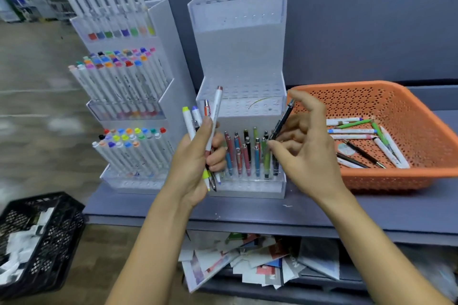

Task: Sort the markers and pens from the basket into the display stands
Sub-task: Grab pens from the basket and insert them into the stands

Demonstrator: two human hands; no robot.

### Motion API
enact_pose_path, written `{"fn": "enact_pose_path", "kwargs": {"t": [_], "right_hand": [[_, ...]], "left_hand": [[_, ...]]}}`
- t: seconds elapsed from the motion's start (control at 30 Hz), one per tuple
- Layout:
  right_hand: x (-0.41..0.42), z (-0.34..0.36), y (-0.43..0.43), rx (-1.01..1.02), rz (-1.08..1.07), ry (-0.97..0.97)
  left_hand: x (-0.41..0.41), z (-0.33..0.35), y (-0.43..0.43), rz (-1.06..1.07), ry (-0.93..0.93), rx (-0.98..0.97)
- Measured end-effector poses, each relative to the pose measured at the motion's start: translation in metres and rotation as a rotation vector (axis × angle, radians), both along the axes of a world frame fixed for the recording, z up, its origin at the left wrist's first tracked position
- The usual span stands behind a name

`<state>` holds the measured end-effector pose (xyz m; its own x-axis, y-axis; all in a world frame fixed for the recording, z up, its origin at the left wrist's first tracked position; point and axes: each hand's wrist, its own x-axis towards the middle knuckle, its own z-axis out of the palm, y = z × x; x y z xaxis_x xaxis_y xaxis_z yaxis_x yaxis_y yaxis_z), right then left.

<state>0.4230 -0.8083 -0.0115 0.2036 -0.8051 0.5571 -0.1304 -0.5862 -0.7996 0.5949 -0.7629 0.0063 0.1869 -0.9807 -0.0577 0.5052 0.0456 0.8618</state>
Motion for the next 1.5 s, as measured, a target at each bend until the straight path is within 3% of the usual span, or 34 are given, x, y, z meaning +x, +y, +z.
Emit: {"fn": "enact_pose_path", "kwargs": {"t": [0.4,0.97,1.07,1.23,1.5], "right_hand": [[0.070,-0.030,0.019,-0.227,0.015,0.247],[0.089,-0.047,0.017,-0.269,-0.030,0.569],[0.089,-0.039,0.021,-0.234,-0.056,0.489],[0.088,-0.013,0.029,0.130,0.050,0.050],[0.092,0.001,0.034,0.238,0.128,-0.116]], "left_hand": [[0.058,-0.022,0.016,0.042,0.059,0.035],[0.068,-0.036,0.022,0.086,-0.048,0.065],[0.067,-0.038,0.024,0.051,-0.041,0.034],[0.062,-0.036,0.028,-0.046,-0.056,-0.026],[0.053,-0.035,0.028,-0.094,-0.223,-0.038]]}}
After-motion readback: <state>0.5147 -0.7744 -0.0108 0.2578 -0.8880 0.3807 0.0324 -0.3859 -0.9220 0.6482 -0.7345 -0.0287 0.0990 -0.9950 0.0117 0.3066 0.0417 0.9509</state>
